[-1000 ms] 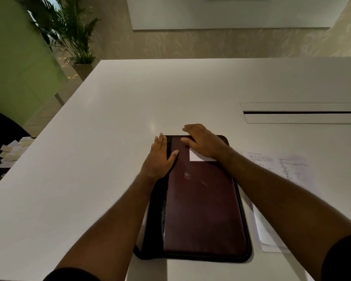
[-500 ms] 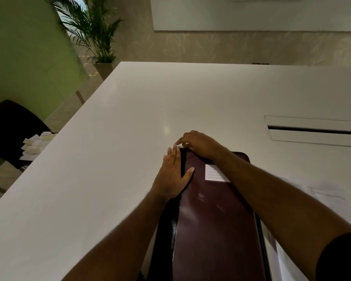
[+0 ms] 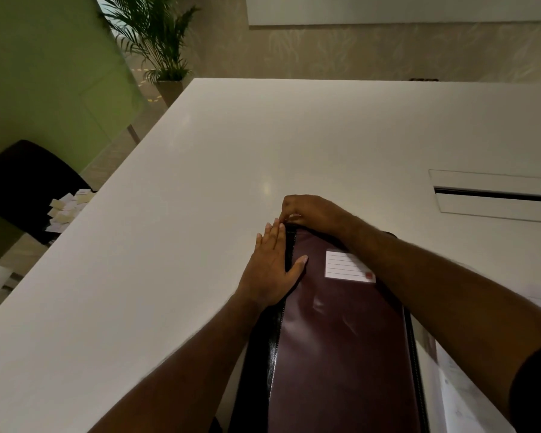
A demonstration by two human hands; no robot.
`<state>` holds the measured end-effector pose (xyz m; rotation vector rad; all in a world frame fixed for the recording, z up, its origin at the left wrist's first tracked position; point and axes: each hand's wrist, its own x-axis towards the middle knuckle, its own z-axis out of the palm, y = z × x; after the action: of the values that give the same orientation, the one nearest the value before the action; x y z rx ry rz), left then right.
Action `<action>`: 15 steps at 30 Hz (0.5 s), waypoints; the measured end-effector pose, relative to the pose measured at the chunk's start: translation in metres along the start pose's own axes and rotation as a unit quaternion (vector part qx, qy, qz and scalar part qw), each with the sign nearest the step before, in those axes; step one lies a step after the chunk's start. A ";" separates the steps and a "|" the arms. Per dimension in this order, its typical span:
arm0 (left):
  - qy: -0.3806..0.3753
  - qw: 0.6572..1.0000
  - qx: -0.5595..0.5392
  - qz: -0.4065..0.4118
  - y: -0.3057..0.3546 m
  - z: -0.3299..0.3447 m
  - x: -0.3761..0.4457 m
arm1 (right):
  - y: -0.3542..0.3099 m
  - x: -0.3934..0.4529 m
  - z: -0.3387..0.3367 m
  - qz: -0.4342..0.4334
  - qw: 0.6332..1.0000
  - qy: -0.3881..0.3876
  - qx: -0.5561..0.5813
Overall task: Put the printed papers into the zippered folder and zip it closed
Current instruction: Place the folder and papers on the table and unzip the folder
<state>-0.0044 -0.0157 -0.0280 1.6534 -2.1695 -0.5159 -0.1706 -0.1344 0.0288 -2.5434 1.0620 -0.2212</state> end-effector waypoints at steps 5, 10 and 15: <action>0.002 1.000 0.005 -0.002 0.000 0.001 0.000 | -0.004 -0.004 -0.003 -0.032 0.997 0.005 -0.064; 0.001 1.000 0.000 -0.002 0.000 -0.001 -0.001 | -0.006 -0.007 -0.007 -0.066 0.985 -0.011 -0.161; 0.005 1.000 -0.008 -0.005 0.000 -0.002 -0.001 | -0.005 -0.008 -0.005 -0.060 0.986 -0.006 -0.153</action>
<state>-0.0035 -0.0146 -0.0266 1.6557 -2.1463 -0.5243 -0.1747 -0.1266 0.0357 -2.8813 1.0051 -0.0777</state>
